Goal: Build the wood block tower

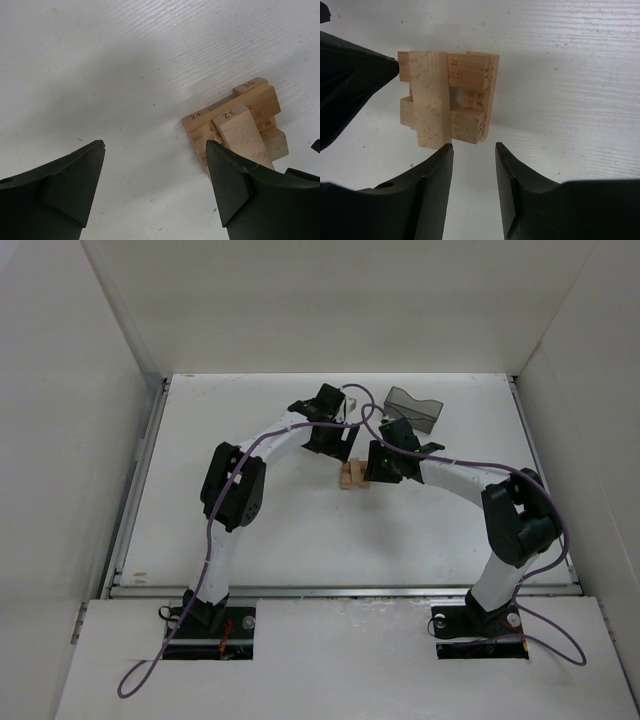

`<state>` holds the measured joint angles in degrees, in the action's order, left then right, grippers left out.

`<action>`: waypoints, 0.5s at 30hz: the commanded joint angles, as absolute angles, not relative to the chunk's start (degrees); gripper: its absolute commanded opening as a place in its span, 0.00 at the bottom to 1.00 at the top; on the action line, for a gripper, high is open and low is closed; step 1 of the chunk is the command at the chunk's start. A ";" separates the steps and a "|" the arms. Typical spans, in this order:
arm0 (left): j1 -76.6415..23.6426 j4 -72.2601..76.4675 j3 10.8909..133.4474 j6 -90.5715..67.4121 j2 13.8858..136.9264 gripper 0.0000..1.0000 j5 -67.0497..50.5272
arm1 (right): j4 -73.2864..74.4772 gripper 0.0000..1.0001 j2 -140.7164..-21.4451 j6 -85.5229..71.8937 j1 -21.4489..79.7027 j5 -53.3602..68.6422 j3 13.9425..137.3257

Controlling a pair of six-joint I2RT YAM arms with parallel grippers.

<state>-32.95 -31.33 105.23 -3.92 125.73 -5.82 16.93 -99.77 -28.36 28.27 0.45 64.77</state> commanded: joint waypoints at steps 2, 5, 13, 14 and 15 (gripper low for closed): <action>-33.22 -31.90 108.71 -4.39 126.30 0.80 -7.03 | 15.12 0.45 -99.67 -28.74 29.00 0.70 67.14; -33.22 -31.90 109.24 -4.39 126.91 0.80 -7.73 | 14.59 0.45 -99.67 -28.74 29.00 1.23 67.15; -33.22 -32.43 109.78 -4.39 127.44 0.80 -7.73 | 14.59 0.45 -100.90 -28.21 29.00 1.75 67.68; -33.22 -32.43 109.78 -4.39 127.44 0.80 -7.73 | 14.59 0.45 -100.90 -28.21 29.00 1.76 67.68; -33.22 -32.43 109.78 -4.39 127.44 0.80 -7.73 | 14.59 0.45 -101.59 -28.21 29.00 2.28 68.20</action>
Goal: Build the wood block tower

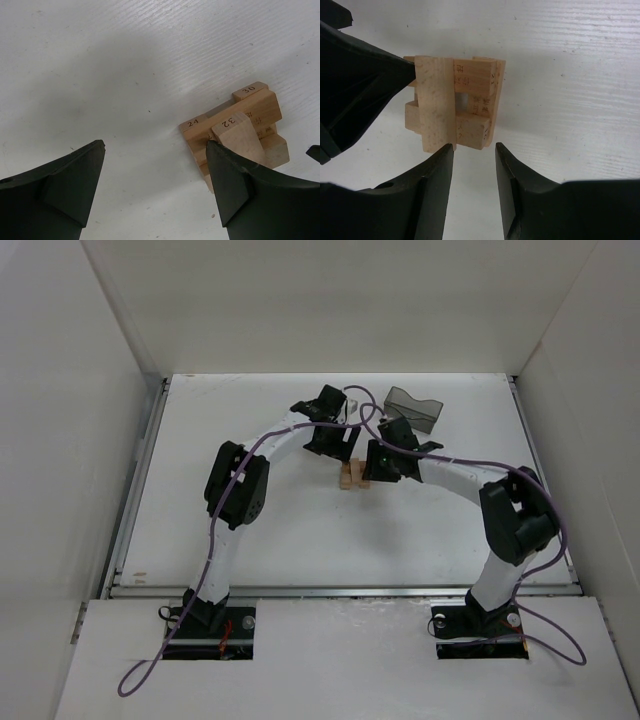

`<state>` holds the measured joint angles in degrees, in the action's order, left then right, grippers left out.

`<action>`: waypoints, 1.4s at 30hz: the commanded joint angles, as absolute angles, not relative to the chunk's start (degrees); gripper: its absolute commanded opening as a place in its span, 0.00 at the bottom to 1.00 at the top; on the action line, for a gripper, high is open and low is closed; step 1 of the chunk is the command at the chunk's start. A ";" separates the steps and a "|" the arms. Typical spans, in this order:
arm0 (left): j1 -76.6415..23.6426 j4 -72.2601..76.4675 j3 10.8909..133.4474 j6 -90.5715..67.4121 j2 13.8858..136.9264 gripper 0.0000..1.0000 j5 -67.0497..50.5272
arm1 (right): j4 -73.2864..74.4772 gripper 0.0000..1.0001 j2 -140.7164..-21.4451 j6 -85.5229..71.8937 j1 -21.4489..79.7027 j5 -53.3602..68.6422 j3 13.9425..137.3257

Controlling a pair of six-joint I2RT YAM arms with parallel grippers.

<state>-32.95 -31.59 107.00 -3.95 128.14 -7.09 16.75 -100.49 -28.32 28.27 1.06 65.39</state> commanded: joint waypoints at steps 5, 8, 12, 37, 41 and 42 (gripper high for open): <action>-33.22 -32.43 110.30 -4.39 127.44 0.80 -7.73 | 14.59 0.45 -101.60 -28.21 29.53 2.29 68.20; -33.22 -32.43 110.30 -4.39 127.44 0.80 -7.73 | 14.59 0.45 -101.60 -28.21 29.53 2.29 68.20; -33.22 -32.43 110.30 -4.39 127.44 0.80 -7.73 | 14.59 0.45 -101.60 -28.21 29.53 2.29 68.20; -33.22 -32.43 111.36 -4.39 127.97 0.80 -7.73 | 14.59 0.45 -101.60 -28.21 29.53 2.29 68.20; -33.22 -32.43 111.36 -4.39 128.49 0.80 -7.73 | 14.59 0.45 -101.60 -28.21 29.53 2.29 68.20; -33.22 -32.43 111.36 -4.39 128.50 0.80 -7.73 | 14.59 0.45 -101.60 -28.21 29.53 2.29 68.20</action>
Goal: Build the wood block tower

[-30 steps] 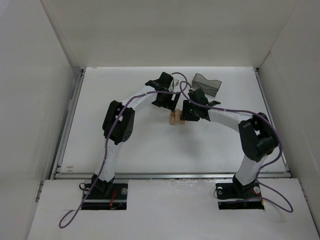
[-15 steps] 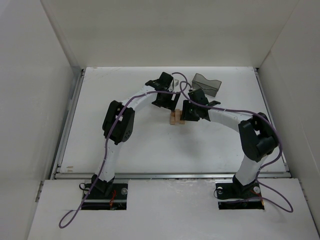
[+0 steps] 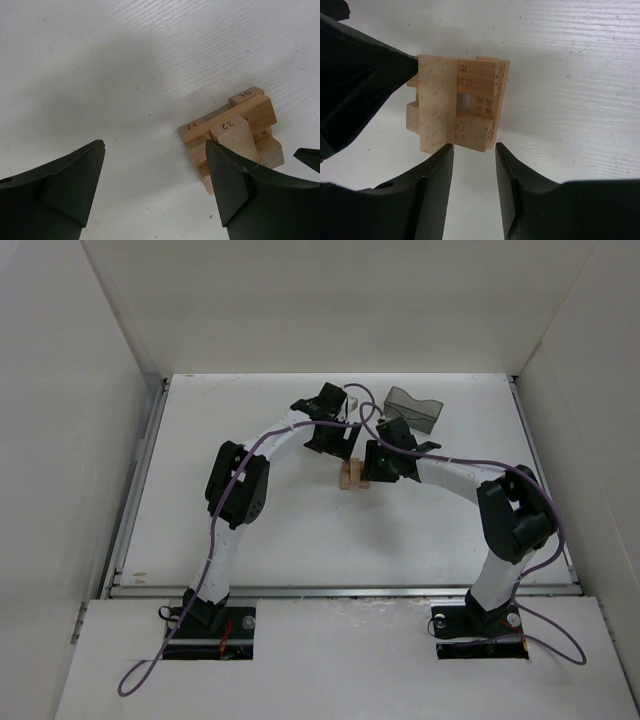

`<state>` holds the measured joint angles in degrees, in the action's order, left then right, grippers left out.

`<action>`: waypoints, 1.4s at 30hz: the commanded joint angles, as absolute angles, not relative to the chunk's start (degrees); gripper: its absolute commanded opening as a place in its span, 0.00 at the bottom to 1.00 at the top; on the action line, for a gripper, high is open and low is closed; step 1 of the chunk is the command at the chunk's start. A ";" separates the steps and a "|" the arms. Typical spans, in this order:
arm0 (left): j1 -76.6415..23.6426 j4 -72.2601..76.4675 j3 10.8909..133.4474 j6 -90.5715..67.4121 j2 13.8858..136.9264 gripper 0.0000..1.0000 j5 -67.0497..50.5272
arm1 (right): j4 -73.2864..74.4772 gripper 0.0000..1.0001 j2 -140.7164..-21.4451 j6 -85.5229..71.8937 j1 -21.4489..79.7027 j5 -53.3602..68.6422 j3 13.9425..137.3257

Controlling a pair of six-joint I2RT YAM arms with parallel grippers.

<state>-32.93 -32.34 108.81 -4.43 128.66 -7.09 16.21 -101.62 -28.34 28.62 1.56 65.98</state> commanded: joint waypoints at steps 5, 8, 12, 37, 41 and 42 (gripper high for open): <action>-33.22 -32.43 111.36 -4.39 128.50 0.80 -7.73 | 14.59 0.45 -101.60 -28.21 29.53 2.29 68.20; -33.22 -32.43 111.36 -4.39 128.50 0.80 -7.73 | 14.59 0.45 -101.60 -28.21 29.53 2.29 68.20; -33.22 -32.43 111.36 -4.39 128.50 0.80 -7.73 | 14.59 0.45 -101.60 -28.21 29.53 2.29 68.20; -30.77 -31.91 109.95 -5.45 122.62 0.81 -1.41 | 16.52 0.48 -88.44 -28.21 27.77 -11.76 66.45; -27.69 -31.90 109.42 -6.67 119.01 0.83 9.45 | 20.03 0.59 -82.64 -25.24 23.83 -19.67 68.29; -26.90 -31.90 109.42 -6.68 118.22 0.83 11.75 | 20.82 0.69 -81.57 -25.22 22.86 -24.65 68.29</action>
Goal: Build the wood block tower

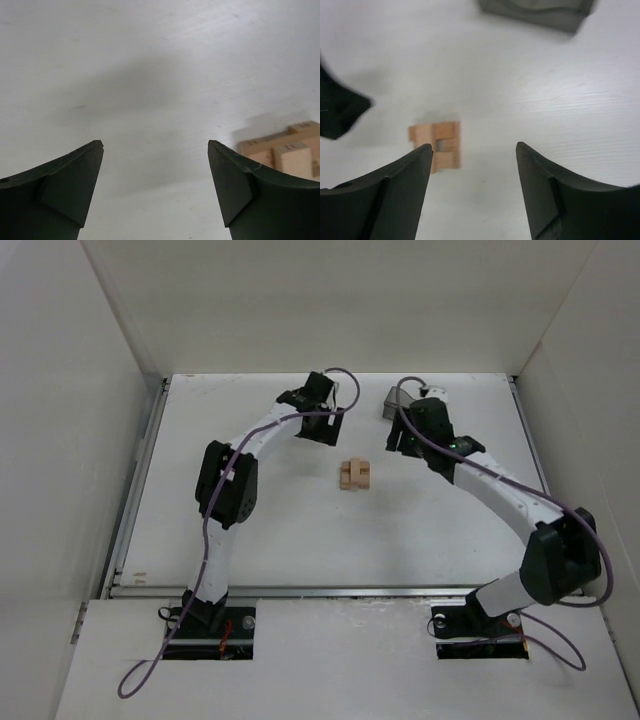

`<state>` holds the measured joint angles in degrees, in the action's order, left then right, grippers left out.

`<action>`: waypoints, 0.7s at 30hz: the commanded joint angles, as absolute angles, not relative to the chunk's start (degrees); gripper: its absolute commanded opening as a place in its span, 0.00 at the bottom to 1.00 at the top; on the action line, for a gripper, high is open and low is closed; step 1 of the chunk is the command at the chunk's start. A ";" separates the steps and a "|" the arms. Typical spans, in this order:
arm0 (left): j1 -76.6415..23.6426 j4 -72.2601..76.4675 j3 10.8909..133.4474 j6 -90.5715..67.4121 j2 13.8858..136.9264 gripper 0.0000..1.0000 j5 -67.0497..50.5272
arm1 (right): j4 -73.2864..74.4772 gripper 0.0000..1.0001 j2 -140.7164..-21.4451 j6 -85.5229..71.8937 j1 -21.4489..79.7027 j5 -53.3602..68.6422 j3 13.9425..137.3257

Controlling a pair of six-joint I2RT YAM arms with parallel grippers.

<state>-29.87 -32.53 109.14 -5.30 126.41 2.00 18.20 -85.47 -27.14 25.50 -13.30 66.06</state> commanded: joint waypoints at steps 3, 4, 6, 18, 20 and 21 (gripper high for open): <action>-22.78 -31.38 108.90 -8.87 113.75 0.89 22.18 | 25.04 0.94 -77.18 -24.00 18.21 -38.42 70.74; -22.76 -31.38 108.90 -8.88 113.73 0.91 24.93 | 25.05 1.00 -75.95 -23.99 17.15 -41.71 71.27; -19.61 -30.85 108.37 -9.58 110.84 0.96 31.25 | 25.05 1.00 -72.00 -21.29 15.04 -46.47 71.28; -6.68 -26.98 98.71 -10.72 94.84 0.99 34.81 | 17.06 1.00 -59.77 -11.16 12.22 -55.12 64.69; -6.06 -25.50 96.43 -10.72 92.73 0.99 34.20 | 17.05 1.00 -59.07 -11.16 12.22 -53.62 64.69; -6.06 -25.49 95.89 -10.72 92.20 0.99 34.19 | 17.05 1.00 -58.54 -11.16 12.22 -53.09 64.69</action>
<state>-5.89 -27.68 98.15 -10.09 94.85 33.74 19.68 -60.05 -12.82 12.16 -54.24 65.01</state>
